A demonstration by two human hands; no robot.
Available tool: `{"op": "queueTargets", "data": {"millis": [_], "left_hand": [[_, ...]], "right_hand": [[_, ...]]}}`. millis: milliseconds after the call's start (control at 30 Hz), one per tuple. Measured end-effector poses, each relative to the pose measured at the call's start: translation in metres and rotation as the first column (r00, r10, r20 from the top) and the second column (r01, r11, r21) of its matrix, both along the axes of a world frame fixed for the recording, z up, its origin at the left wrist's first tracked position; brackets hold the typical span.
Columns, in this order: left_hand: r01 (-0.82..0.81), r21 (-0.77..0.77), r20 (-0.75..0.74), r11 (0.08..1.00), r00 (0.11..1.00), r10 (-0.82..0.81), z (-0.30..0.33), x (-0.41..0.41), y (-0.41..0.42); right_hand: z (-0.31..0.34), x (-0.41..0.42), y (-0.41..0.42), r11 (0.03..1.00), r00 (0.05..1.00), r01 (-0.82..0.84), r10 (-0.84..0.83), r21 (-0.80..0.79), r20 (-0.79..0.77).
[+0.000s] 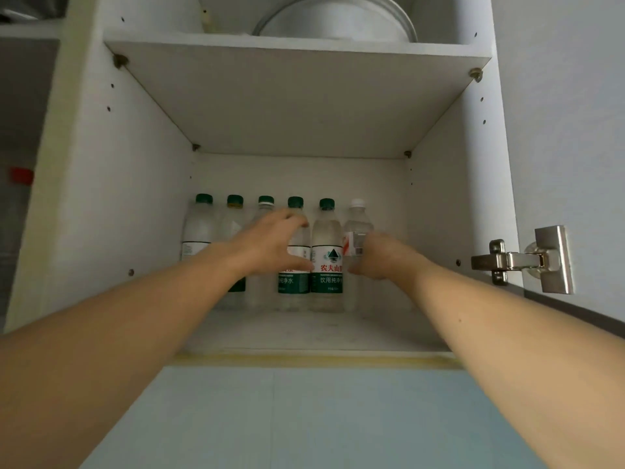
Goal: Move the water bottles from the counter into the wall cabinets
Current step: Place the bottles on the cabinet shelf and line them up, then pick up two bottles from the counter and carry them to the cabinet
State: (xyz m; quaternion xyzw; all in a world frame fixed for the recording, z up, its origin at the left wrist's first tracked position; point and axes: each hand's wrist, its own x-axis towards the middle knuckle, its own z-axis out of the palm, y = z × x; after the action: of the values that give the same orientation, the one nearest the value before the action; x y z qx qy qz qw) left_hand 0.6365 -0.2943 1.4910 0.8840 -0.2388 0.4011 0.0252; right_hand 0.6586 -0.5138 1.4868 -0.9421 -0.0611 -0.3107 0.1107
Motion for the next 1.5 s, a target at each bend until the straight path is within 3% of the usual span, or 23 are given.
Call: {"op": "queueTargets", "data": {"millis": [200,433,567,667,800,933,1100,1300,1500], "left_hand": [[0.111,-0.283,0.008,0.953,0.994,-0.113,-0.013,-0.070,0.031],[0.212,-0.632,0.021,0.746,0.966,-0.257,-0.047,-0.143,0.088],[0.308,-0.693,0.061,0.652,0.926,-0.373,-0.076,-0.190,0.120],[0.332,-0.716,0.036,0.614,0.896,-0.442,-0.106,-0.218,0.140],[0.237,-0.732,-0.115,0.638,0.881,-0.458,-0.159,-0.236,0.161],[0.075,-0.704,-0.342,0.707,0.835,-0.430,-0.244,-0.245,0.177],[-0.090,-0.623,-0.582,0.777,0.717,-0.384,-0.366,-0.247,0.189],[-0.238,-0.505,-0.776,0.830,0.547,-0.315,-0.499,-0.253,0.183],[-0.337,-0.288,-0.920,0.896,0.358,-0.161,-0.592,-0.254,0.168]], "right_hand": [[-0.005,-0.061,0.038,0.959,0.969,-0.238,0.222,0.152,0.111],[-0.038,-0.155,0.094,0.870,0.907,-0.401,0.333,0.288,0.257],[-0.081,-0.204,0.125,0.809,0.839,-0.485,0.323,0.333,0.437],[-0.125,-0.236,0.151,0.733,0.808,-0.549,0.341,0.401,0.481],[-0.194,-0.268,0.178,0.704,0.859,-0.508,0.367,0.496,0.357],[-0.273,-0.291,0.197,0.772,0.926,-0.366,0.358,0.520,0.121],[-0.372,-0.305,0.203,0.823,0.938,-0.224,0.328,0.522,-0.114],[-0.482,-0.301,0.193,0.870,0.867,-0.026,0.265,0.492,-0.422],[-0.572,-0.296,0.177,0.876,0.669,0.171,0.233,0.451,-0.706]]}}
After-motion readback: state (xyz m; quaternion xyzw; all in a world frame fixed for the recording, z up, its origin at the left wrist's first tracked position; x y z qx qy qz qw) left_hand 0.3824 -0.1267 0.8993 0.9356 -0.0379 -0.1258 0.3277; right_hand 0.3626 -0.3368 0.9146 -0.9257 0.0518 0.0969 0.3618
